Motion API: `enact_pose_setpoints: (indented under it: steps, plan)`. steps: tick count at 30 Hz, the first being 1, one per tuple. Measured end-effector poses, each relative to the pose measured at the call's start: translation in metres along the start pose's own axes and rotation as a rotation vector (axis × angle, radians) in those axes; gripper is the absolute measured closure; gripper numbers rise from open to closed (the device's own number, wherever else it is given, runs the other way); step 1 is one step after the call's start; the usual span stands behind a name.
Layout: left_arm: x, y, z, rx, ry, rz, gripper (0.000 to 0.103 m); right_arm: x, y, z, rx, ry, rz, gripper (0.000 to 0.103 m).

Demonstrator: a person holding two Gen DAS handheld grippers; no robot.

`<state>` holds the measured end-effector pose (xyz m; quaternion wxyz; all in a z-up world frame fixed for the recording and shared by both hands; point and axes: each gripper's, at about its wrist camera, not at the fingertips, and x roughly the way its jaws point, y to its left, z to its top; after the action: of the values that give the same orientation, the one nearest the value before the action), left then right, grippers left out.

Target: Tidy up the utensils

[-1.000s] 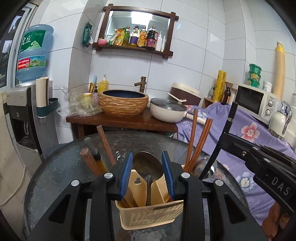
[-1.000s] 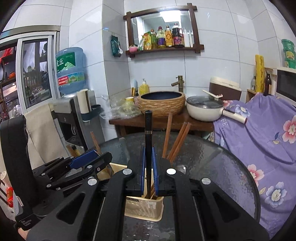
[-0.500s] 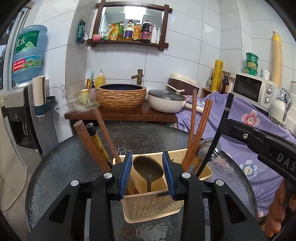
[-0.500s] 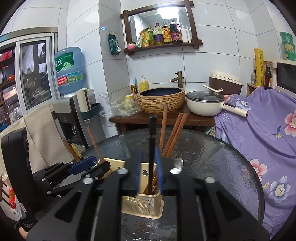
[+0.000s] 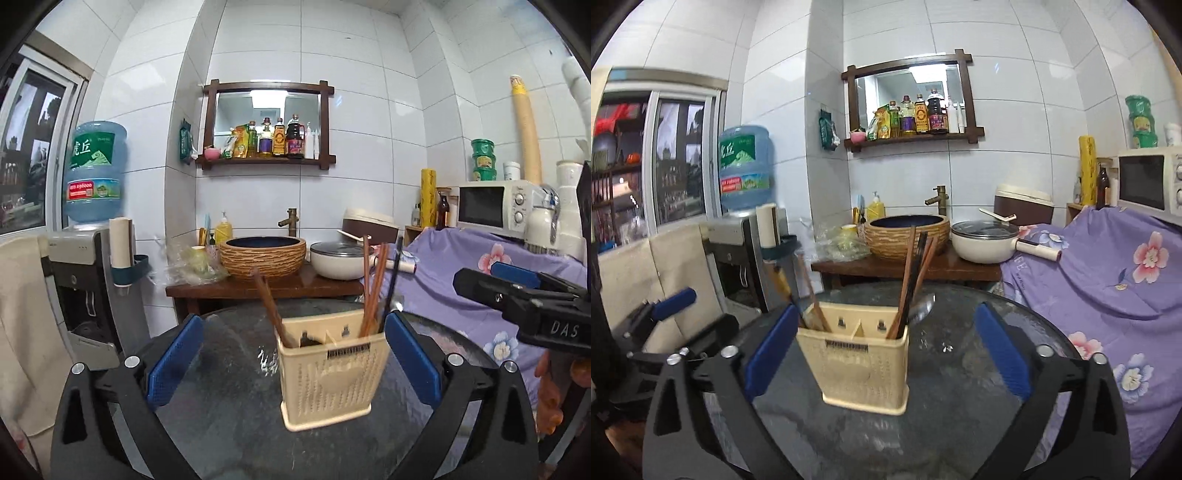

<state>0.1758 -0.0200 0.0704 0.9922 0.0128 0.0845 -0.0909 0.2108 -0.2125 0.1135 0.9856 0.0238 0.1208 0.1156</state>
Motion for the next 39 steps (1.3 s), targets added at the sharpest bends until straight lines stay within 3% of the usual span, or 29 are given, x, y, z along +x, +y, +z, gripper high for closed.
enact_pose_setpoints:
  steps: [7,13,16,26,39]
  plan:
    - [-0.049,0.009,-0.066,-0.041,0.066,0.079,0.006,-0.062,0.038,-0.081,-0.096,-0.051,-0.058,0.006]
    - [-0.079,0.009,-0.094,-0.082,0.080,0.074,0.006,-0.103,0.060,-0.135,-0.128,-0.092,-0.108,0.006]
    - [-0.095,0.002,-0.101,-0.029,0.046,0.113,0.006,-0.118,0.060,-0.151,-0.103,-0.068,-0.099,0.006]
    - [-0.113,0.011,-0.119,-0.012,0.093,0.084,0.006,-0.134,0.056,-0.165,-0.056,-0.002,-0.056,0.006]
    - [-0.121,0.013,-0.118,-0.026,0.071,0.080,0.006,-0.136,0.053,-0.160,-0.027,-0.015,-0.045,0.006]
